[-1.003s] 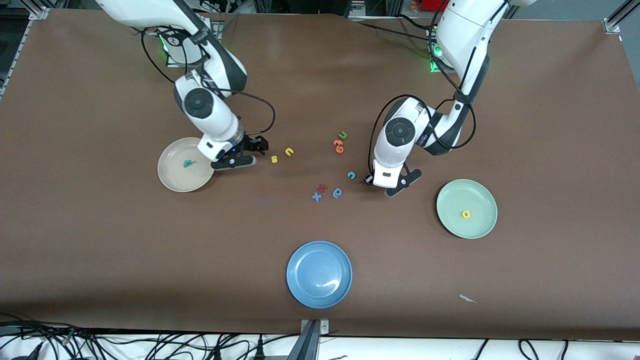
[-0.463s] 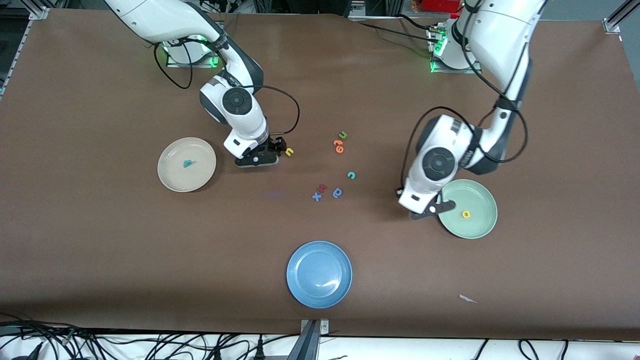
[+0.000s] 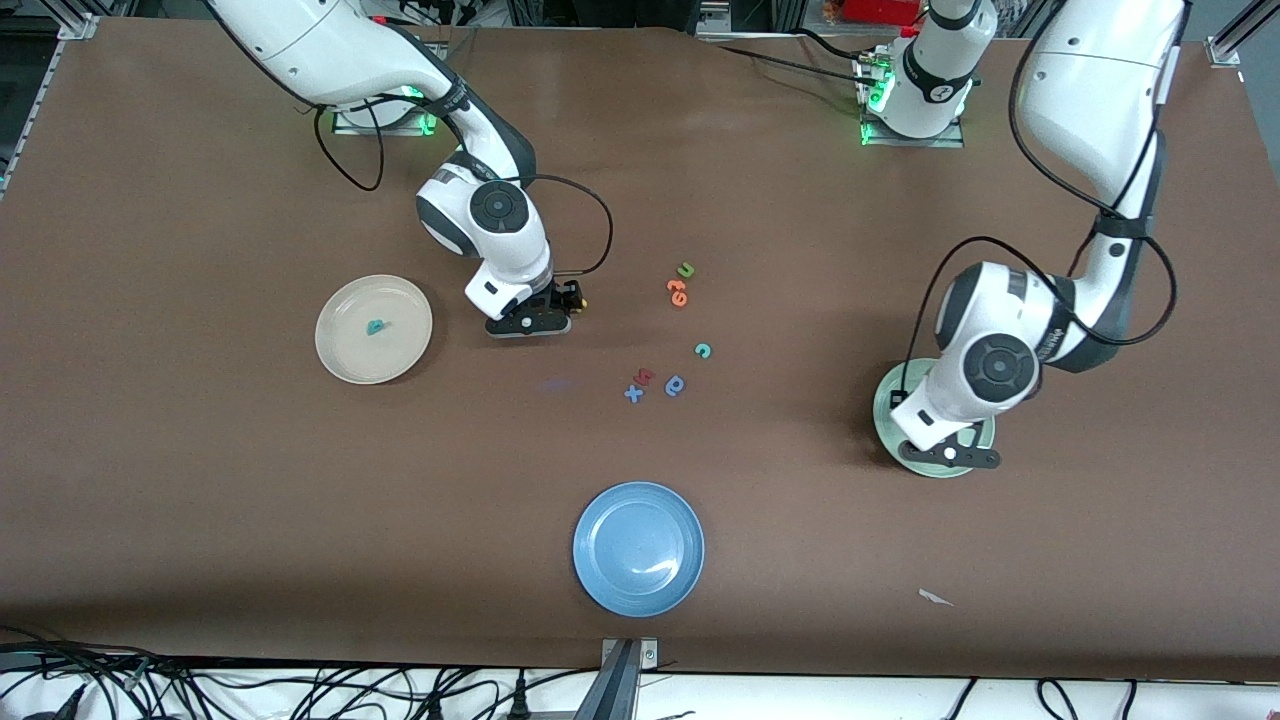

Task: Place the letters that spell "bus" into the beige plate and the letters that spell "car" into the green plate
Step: 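Carry the l to the green plate while the right gripper grasps yellow s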

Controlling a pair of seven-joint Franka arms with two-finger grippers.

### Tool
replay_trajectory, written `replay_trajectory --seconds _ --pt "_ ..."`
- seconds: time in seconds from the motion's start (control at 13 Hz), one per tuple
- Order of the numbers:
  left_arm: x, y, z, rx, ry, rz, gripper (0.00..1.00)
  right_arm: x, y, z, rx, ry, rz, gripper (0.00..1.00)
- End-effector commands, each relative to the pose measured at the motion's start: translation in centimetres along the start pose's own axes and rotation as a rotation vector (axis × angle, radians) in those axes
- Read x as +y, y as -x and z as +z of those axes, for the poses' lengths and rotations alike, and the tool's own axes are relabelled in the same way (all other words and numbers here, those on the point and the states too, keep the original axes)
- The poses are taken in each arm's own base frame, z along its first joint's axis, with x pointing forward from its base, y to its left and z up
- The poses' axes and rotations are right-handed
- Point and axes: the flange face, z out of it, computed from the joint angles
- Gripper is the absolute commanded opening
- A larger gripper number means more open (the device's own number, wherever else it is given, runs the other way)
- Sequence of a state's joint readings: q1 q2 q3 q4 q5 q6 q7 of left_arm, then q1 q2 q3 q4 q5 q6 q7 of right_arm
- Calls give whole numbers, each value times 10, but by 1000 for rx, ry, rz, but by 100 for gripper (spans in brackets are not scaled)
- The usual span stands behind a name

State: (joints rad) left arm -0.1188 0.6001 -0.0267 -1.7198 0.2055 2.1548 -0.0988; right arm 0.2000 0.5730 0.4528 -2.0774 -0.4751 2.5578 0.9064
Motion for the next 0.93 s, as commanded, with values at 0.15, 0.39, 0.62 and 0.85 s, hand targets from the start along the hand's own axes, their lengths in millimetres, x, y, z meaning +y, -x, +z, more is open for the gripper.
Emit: replay_trajectory --seconds 0.15,0.39,0.62,0.85 --pt "23 -20 -25 20 273 -161 100 -7 -3 3 23 -14 -1 71" --pt "107 -18 -40 16 283 -300 100 -6 -3 4 24 -12 -3 47" --pt "193 -8 -48 35 292 -492 100 -4 -5 2 29 -9 -5 25" --pt "259 17 -40 51 283 -515 100 -1 -8 -3 36 -4 -14 20"
